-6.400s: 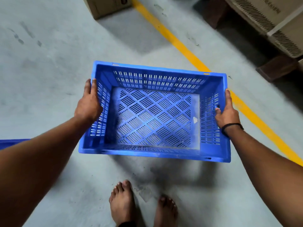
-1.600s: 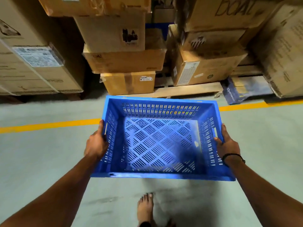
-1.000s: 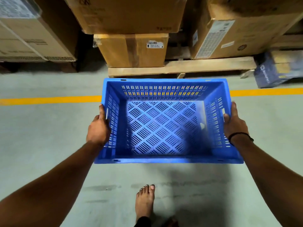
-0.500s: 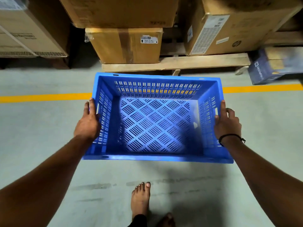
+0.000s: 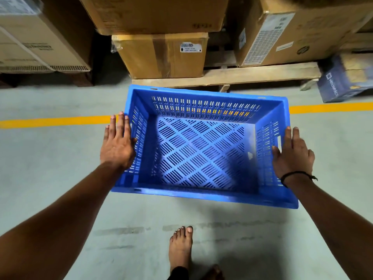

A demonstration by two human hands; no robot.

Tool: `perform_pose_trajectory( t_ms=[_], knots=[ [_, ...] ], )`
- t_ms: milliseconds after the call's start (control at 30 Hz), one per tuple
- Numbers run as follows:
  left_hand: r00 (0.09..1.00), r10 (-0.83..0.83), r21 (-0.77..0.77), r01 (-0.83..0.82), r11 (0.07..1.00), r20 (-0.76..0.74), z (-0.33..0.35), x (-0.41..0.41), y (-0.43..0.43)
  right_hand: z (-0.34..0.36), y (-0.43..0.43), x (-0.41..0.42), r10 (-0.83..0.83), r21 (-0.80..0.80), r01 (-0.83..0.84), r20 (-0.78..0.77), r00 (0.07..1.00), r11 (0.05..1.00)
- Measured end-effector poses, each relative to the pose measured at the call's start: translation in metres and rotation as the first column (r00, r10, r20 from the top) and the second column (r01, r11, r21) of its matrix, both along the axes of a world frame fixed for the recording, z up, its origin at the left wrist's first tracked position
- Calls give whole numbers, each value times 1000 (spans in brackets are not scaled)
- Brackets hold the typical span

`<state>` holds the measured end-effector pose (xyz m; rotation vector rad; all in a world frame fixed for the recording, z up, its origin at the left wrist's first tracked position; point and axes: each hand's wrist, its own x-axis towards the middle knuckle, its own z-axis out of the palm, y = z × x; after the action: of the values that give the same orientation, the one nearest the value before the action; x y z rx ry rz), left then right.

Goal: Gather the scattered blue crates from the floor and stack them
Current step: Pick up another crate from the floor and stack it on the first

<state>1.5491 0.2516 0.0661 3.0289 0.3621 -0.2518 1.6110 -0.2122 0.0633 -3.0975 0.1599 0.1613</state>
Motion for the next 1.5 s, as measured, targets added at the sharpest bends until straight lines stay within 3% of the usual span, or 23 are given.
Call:
perform_pose_trajectory(
  t_ms=[200, 433, 533, 633, 733, 1100, 1233, 1300, 1500],
  knots=[
    [1000, -10, -89, 10, 996, -5, 4, -22, -6, 8, 1, 26, 139, -121, -152, -109, 984, 981],
    [995, -101, 20, 101, 995, 2, 7, 4, -3, 13, 5, 31, 118, -105, -130, -117, 986, 986],
    [986, -156, 110, 161, 981, -50, 3, 11, -1, 11, 6, 9, 169, -101, -173, -46, 985, 980],
    [981, -154, 188, 173, 967, -114, 7, 9, -1, 5, 4, -7, 226, -48, -231, -94, 970, 972],
    [988, -126, 160, 139, 977, -92, 8, -5, -14, 5, -1, 7, 246, -100, -258, -117, 962, 961],
    [989, -97, 110, 109, 988, -111, 11, -16, -17, 11, 3, 1, 195, -136, -222, -188, 963, 966],
    [996, -93, 36, 93, 995, -16, 22, -60, -36, 18, 7, -29, 199, -90, -215, -158, 967, 973],
    [993, -107, -3, 107, 994, -50, 20, -96, -48, 15, 7, -61, 203, -52, -213, -144, 969, 976],
    [983, -171, 57, 175, 983, -70, 10, -74, -34, 11, 11, -70, 108, -76, -121, -153, 982, 990]
  ],
)
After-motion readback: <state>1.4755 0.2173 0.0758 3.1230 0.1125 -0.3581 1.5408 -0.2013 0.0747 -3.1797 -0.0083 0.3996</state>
